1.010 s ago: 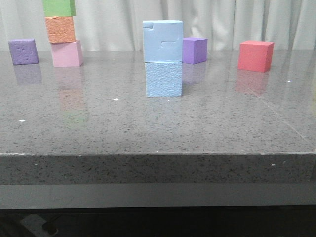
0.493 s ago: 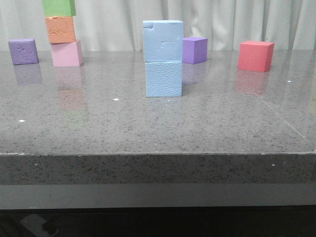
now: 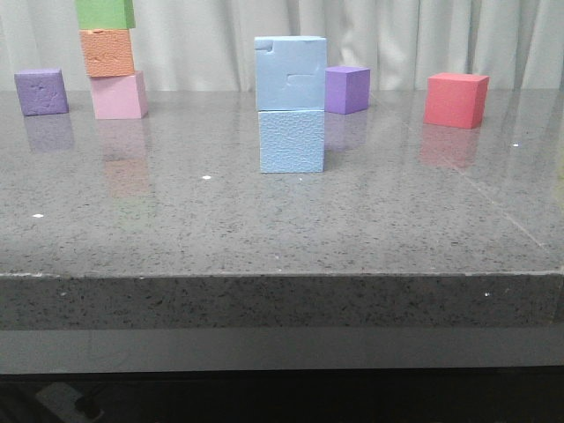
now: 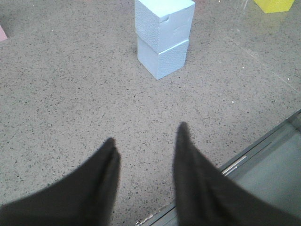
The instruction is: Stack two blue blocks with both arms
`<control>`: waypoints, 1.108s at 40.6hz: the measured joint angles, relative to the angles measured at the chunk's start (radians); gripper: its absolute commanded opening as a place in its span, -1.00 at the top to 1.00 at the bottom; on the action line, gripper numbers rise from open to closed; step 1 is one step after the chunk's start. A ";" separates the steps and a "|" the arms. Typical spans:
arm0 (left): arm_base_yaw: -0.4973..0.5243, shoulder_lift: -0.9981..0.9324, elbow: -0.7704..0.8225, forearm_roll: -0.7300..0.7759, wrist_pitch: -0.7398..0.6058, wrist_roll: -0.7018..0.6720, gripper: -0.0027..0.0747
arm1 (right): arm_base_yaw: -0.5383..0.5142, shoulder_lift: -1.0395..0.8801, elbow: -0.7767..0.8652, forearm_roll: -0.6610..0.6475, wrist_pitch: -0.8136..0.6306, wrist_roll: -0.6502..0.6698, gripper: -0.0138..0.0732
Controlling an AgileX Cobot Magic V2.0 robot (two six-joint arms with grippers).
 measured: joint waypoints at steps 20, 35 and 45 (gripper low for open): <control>0.000 0.023 0.002 0.000 -0.006 -0.001 0.98 | 0.000 0.000 0.042 0.000 0.000 0.000 0.96; 0.006 0.004 0.037 0.000 -0.042 -0.002 0.98 | 0.000 0.000 0.044 0.000 0.000 0.000 0.96; 0.167 -0.204 0.255 -0.004 -0.180 -0.002 0.98 | 0.000 0.000 0.044 0.000 0.002 0.000 0.96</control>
